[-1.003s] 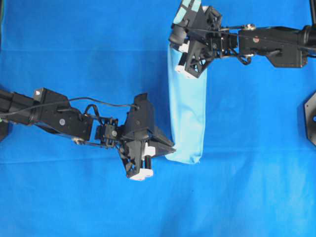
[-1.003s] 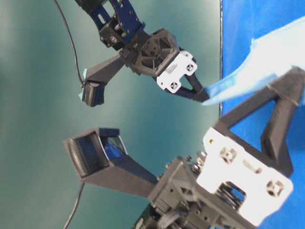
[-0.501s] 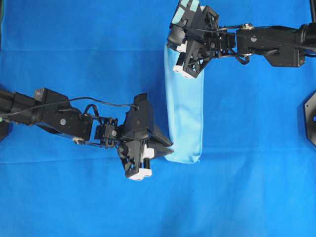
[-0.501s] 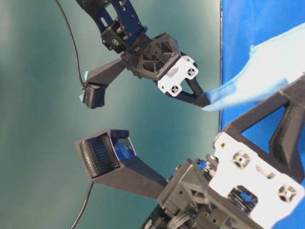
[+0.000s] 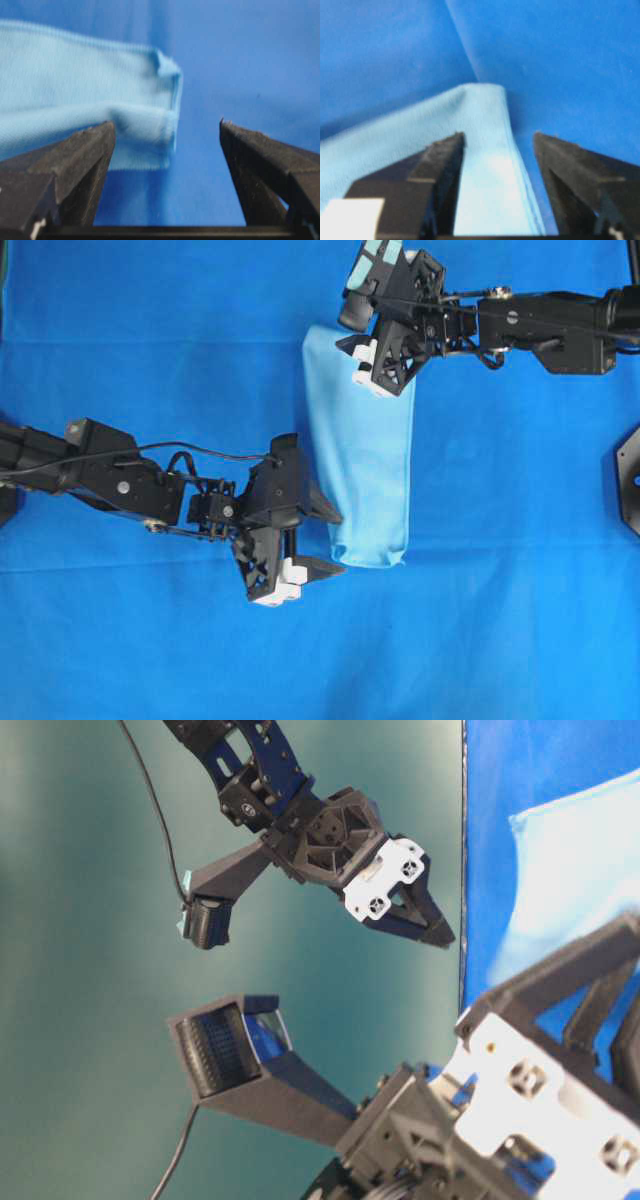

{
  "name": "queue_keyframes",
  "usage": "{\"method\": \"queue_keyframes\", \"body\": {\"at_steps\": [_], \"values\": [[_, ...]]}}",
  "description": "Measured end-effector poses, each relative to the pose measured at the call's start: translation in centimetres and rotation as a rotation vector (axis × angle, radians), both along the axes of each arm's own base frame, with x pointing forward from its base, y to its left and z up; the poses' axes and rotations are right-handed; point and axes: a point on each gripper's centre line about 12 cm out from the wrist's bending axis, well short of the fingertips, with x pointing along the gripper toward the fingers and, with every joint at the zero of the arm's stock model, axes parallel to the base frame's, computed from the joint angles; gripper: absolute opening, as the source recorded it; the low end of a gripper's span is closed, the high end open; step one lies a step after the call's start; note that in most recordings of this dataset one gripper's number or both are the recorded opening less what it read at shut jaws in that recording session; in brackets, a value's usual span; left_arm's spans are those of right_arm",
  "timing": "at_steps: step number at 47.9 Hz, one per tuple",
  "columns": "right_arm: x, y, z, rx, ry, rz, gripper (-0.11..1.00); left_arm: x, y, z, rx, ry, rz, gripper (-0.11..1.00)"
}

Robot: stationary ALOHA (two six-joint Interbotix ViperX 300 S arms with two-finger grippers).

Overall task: Fold the light blue towel.
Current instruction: 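Lay the towel down, open both grippers and pull them outward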

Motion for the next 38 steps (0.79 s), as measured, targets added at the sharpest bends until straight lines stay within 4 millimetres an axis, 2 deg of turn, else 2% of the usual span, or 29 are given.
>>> {"method": "queue_keyframes", "body": {"at_steps": [9, 19, 27, 38], "values": [[-1.2, 0.5, 0.9, -0.005, -0.011, 0.0, 0.6, -2.2, 0.3, 2.9, 0.004, 0.027, -0.005, 0.76], [-3.5, 2.7, 2.3, -0.008, -0.049, 0.04, 0.6, -5.1, 1.2, 6.2, 0.041, -0.045, -0.025, 0.76], [-5.7, 5.3, 3.0, 0.011, -0.116, 0.11, 0.6, -6.7, 3.5, 7.0, 0.08, -0.111, 0.008, 0.76], [-10.0, 8.2, 3.8, 0.051, -0.252, 0.188, 0.6, -8.8, 6.2, 7.4, 0.143, -0.196, 0.055, 0.76]]}}
